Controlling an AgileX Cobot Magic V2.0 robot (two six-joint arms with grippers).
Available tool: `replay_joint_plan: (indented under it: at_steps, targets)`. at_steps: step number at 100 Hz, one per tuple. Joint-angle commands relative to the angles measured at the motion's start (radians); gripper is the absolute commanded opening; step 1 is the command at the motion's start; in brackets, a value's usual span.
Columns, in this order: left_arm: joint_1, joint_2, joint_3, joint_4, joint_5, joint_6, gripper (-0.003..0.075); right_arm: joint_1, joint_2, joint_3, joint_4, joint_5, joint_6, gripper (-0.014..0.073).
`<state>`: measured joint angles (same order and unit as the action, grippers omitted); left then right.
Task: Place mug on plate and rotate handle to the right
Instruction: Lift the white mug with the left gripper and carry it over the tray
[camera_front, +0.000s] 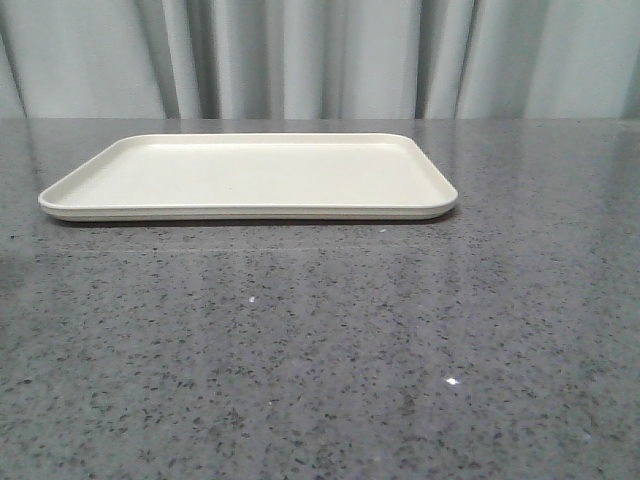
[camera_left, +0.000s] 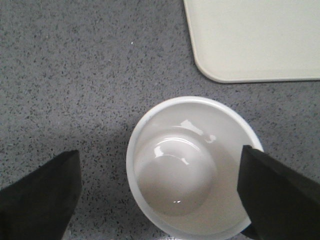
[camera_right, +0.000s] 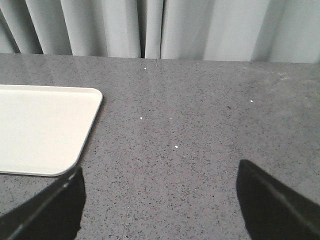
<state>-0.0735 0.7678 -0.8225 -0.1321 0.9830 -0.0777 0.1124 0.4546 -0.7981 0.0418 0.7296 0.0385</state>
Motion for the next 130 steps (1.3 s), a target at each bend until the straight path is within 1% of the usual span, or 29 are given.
replay_joint_plan:
  at_steps: [1, 37, 45, 54, 66, 80, 92, 94, 104, 114, 123, 130]
  targets:
    - [0.003, 0.033, -0.032, 0.000, -0.041, -0.011, 0.0607, -0.004, 0.017, -0.031, 0.001, -0.084, -0.006, 0.0614]
    - [0.003, 0.172, -0.032, 0.021, -0.030, -0.008, 0.0606, -0.004, 0.017, -0.031, 0.001, -0.084, -0.006, 0.0614]
    - [0.003, 0.190, -0.032, 0.023, -0.030, -0.008, 0.0587, -0.004, 0.017, -0.031, 0.001, -0.084, -0.006, 0.0614]
    - [0.003, 0.199, -0.032, 0.023, -0.030, -0.008, 0.0527, -0.004, 0.017, -0.031, 0.001, -0.084, -0.006, 0.0614]
    - [0.003, 0.202, -0.032, 0.023, -0.030, -0.008, 0.0396, -0.004, 0.017, -0.031, 0.001, -0.084, -0.006, 0.0614]
    - [0.003, 0.202, -0.032, 0.024, -0.030, -0.008, 0.0195, -0.004, 0.017, -0.031, 0.001, -0.084, -0.006, 0.0614]
    - [0.003, 0.202, -0.032, 0.024, -0.025, -0.008, -0.0002, -0.004, 0.017, -0.031, 0.001, -0.084, -0.006, 0.0614]
    - [0.003, 0.202, -0.032, 0.024, -0.025, -0.008, -0.0022, -0.004, 0.017, -0.031, 0.001, -0.084, -0.006, 0.0614]
    - [0.003, 0.202, -0.037, 0.024, -0.012, -0.004, -0.0020, -0.004, 0.017, -0.031, 0.001, -0.084, -0.006, 0.0614]
    - [0.003, 0.202, -0.069, 0.010, 0.029, -0.004, -0.0020, -0.004, 0.017, -0.031, 0.001, -0.084, -0.006, 0.0614]
    - [0.003, 0.202, -0.113, -0.033, 0.035, -0.004, -0.0020, -0.004, 0.017, -0.031, 0.001, -0.084, -0.006, 0.0614]
    - [0.003, 0.202, -0.160, -0.093, 0.033, -0.004, -0.0020, -0.004, 0.017, -0.031, 0.001, -0.084, -0.006, 0.0614]
